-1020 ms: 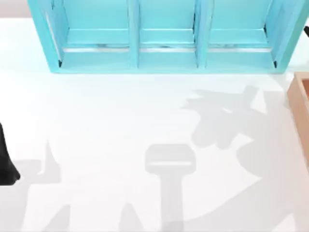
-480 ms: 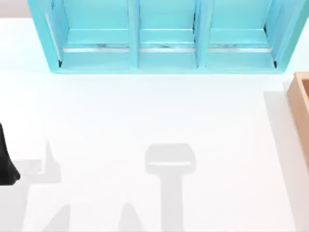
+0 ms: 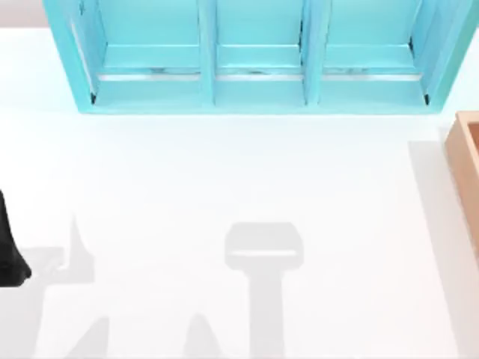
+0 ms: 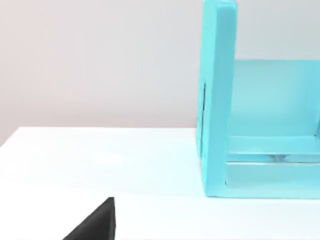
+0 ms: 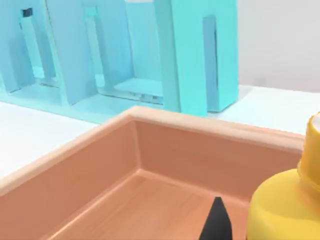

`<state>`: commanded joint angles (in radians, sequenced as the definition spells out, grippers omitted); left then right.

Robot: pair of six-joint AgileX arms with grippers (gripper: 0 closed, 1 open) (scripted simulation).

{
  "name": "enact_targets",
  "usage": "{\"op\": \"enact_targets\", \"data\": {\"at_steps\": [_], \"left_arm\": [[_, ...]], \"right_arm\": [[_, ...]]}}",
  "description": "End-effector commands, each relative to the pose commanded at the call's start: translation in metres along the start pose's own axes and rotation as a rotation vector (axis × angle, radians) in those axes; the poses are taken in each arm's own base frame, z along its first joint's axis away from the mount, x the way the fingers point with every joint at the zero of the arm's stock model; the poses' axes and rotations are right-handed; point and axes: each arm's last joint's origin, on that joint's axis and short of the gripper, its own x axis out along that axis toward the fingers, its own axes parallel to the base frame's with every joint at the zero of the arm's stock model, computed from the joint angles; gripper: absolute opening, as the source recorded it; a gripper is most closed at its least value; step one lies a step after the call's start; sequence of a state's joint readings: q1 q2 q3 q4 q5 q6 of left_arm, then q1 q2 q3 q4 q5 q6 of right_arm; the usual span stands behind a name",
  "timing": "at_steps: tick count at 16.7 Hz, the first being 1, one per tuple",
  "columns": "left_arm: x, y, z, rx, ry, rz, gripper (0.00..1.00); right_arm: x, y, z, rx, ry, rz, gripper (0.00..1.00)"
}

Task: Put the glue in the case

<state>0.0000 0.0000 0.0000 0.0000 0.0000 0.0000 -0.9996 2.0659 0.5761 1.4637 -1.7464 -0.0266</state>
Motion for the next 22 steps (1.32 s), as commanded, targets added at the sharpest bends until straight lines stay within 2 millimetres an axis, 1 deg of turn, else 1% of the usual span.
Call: {"op": "enact_targets", "data": {"at_steps": [3,4,5,7,10,12,16,22], "left_arm": [[0.000,0.000,0.000,0.000,0.000,0.000,1.00],[0.000,0.000,0.000,0.000,0.000,0.000,1.00],[0.000,0.000,0.000,0.000,0.000,0.000,1.00],[0.000,0.000,0.000,0.000,0.000,0.000,1.00],[0.000,0.000,0.000,0.000,0.000,0.000,1.00],[0.000,0.000,0.000,0.000,0.000,0.000,1.00],[0.000,0.000,0.000,0.000,0.000,0.000,1.00],[0.000,0.000,0.000,0.000,0.000,0.000,1.00]], "right_arm": [[0.000,0.000,0.000,0.000,0.000,0.000,0.00],[-0.002,-0.028,-0.004,0.103,-0.007,-0.154,0.00],[-0.002,-0.028,-0.004,0.103,-0.007,-0.154,0.00],[0.000,-0.031,0.002,0.054,-0.001,-0.142,0.00],[0.008,-0.038,0.019,-0.084,0.013,-0.090,0.00],[0.014,-0.041,0.025,-0.159,0.022,-0.053,0.00],[0.021,-0.044,0.029,-0.243,0.032,-0.013,0.00],[0.024,-0.042,0.028,-0.296,0.036,-0.015,0.00]]}}
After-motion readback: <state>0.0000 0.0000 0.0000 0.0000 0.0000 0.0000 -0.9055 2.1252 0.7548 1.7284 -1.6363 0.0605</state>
